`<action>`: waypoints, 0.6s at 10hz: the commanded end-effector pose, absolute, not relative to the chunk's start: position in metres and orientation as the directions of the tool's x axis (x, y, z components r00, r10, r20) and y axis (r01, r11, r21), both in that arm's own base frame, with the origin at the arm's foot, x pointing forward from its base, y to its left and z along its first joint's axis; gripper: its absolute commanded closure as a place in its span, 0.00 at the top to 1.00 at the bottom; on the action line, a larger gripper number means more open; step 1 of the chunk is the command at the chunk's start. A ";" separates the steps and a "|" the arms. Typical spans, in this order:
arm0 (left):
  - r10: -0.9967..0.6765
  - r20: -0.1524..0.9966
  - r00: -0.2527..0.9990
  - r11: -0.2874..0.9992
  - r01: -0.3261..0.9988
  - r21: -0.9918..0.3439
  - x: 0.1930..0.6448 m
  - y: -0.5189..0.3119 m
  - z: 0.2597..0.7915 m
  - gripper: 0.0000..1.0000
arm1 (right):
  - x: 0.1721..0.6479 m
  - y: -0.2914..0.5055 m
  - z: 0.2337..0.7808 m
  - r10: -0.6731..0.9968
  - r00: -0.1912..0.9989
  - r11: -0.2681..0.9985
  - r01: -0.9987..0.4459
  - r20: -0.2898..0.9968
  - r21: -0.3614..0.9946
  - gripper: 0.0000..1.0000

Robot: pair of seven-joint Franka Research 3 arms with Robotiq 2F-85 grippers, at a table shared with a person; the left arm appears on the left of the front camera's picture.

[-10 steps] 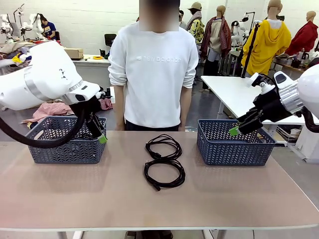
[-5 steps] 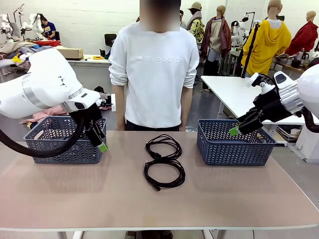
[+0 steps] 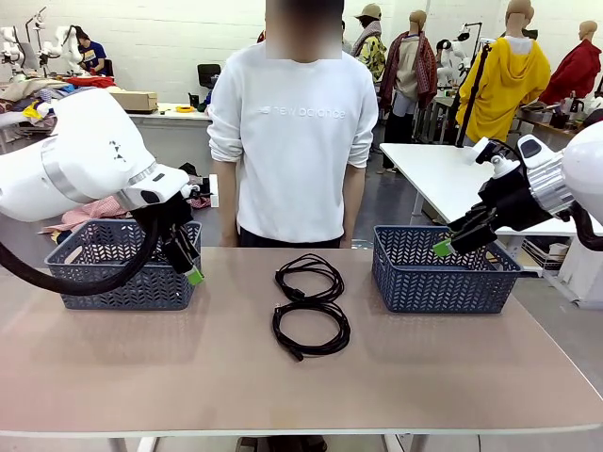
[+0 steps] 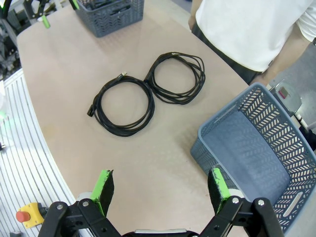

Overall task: Organize the cables according to human instructions.
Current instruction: Pick up a bundle of cables and place it in the basket indicated by the human.

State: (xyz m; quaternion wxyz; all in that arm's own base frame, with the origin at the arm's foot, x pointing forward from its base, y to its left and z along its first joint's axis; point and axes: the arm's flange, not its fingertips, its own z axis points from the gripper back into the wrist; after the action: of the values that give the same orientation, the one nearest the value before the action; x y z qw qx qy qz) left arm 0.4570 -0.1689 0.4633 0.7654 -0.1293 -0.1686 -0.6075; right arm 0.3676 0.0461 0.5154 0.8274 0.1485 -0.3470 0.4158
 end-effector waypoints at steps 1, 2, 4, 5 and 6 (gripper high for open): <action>-0.885 0.417 0.209 0.232 0.973 0.005 0.459 -0.167 0.464 1.00 | 0.369 0.045 0.514 0.580 0.398 0.597 -0.801 0.711 -0.038 1.00; -0.885 0.417 0.209 0.232 0.973 0.005 0.459 -0.167 0.464 1.00 | 0.369 0.045 0.514 0.580 0.398 0.597 -0.801 0.711 -0.038 1.00; -0.885 0.417 0.209 0.232 0.973 0.005 0.459 -0.167 0.464 1.00 | 0.369 0.045 0.514 0.580 0.398 0.597 -0.801 0.711 -0.038 1.00; -0.885 0.417 0.209 0.232 0.973 0.005 0.459 -0.167 0.464 1.00 | 0.369 0.045 0.514 0.580 0.398 0.597 -0.801 0.711 -0.038 1.00; -0.885 0.417 0.209 0.232 0.973 0.005 0.459 -0.167 0.464 1.00 | 0.369 0.045 0.514 0.580 0.398 0.597 -0.801 0.711 -0.038 1.00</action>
State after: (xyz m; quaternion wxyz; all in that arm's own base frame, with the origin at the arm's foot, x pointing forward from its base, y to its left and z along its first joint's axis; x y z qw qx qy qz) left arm 0.4570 -0.1689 0.4631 0.7654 -0.1294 -0.1684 -0.6075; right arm 0.3676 0.0461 0.5154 0.8274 0.1485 -0.3470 0.4158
